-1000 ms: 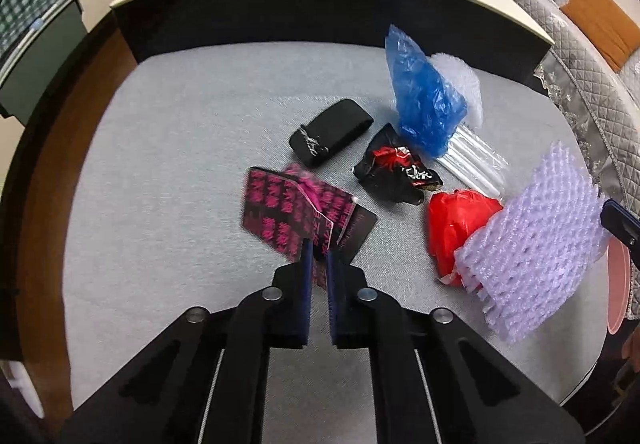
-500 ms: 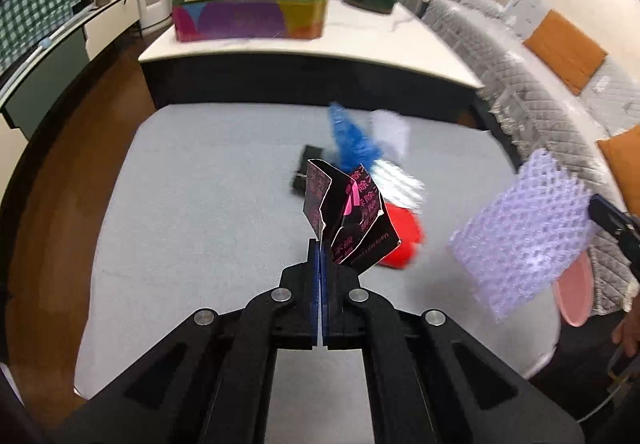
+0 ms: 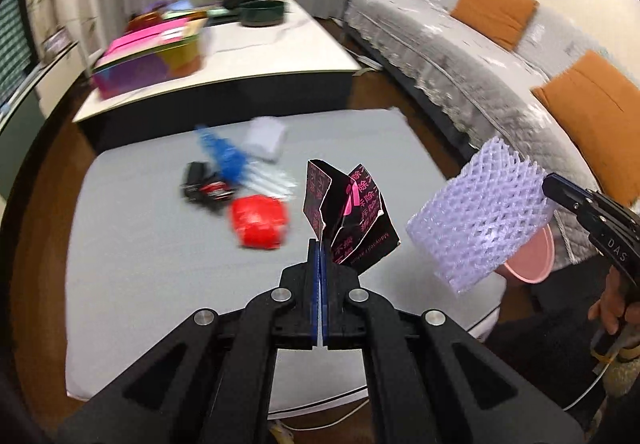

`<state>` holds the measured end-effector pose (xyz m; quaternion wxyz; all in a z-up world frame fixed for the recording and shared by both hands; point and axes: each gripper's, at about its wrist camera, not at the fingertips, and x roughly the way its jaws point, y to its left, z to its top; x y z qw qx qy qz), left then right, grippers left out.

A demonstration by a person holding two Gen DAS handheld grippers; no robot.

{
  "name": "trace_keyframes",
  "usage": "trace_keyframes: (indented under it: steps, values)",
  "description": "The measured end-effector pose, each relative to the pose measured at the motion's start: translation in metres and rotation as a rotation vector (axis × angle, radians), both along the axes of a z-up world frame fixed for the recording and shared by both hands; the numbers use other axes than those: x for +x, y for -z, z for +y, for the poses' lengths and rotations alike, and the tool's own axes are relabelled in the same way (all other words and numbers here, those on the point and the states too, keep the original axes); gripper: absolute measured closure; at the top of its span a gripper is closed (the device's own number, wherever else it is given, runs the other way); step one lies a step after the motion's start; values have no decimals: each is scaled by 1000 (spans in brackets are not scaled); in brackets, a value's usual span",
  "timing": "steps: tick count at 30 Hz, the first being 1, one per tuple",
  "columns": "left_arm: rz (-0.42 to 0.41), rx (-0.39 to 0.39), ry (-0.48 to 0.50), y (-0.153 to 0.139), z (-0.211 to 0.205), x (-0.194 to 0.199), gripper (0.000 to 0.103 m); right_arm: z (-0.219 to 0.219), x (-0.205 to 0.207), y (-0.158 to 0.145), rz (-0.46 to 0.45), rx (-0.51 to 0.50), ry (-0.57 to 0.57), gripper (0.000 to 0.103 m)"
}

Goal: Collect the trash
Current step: 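Carry the card packet and foam net over the pink wastebasket with both tools, then open both tools to drop the card packet and foam net into the wastebasket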

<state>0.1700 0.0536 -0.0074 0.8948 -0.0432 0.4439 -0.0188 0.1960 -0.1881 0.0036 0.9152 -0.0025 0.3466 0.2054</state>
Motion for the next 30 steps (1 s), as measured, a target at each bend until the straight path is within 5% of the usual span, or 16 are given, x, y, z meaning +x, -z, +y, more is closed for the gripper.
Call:
trace_keyframes:
  steps: [15,23,30]
  values:
    - [87,28,363,24,-215,97,103,-152,35,25,-8,-23,367,96]
    - [149,5,461,50,-286,125,103,-196,43,47,30,-60,481,96]
    - [220,14,520,82,-332,136,103,-230,49,79,159,-104,576,96]
